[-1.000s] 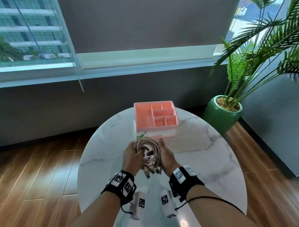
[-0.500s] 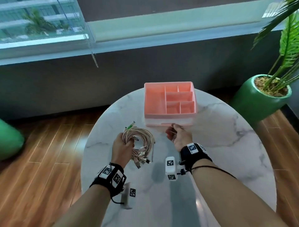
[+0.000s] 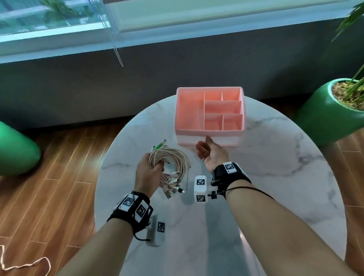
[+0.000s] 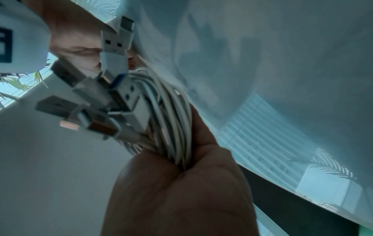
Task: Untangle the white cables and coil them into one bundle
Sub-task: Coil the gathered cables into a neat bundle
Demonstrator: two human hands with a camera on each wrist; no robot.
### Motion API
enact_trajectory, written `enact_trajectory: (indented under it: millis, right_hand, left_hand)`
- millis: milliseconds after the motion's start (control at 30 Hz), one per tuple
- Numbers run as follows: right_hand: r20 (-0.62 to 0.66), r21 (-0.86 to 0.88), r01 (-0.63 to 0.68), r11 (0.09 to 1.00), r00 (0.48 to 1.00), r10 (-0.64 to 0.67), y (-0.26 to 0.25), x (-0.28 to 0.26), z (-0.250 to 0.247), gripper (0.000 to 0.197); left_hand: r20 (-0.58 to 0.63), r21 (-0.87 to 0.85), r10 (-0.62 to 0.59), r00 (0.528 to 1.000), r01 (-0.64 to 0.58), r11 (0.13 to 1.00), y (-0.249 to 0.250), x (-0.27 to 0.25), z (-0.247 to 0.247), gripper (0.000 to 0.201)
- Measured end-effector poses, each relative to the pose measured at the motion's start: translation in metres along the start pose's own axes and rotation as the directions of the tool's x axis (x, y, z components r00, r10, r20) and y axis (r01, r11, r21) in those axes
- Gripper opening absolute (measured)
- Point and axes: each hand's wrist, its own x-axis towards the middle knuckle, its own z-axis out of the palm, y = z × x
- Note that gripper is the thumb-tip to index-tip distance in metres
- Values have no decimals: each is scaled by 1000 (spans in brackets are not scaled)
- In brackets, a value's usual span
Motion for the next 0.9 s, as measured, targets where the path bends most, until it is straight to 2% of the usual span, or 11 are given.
enact_trajectory:
  millis: [367,667,767,900]
  right_hand:
    - [-59,59,138,989,989,-134,16,6,2,21]
    - [-51,61,137,989,990,-134,22,5,5,16]
    - [-94,93,151,984,985,-142,24,6,9,13]
    - [-163,71,162,984,975,-149,24,10,12,20]
  left_hand:
    - [-39,-49,23,999,-24,999,2,5,-17,12]
    - [-35,-56,-1,999,-1,998,1,8,-26,11]
    - [-25,-60,-11,1000,9,998,-1,9,-29,10]
    - [-20,-56,-13,1000,12,998,-3,8,-33,9]
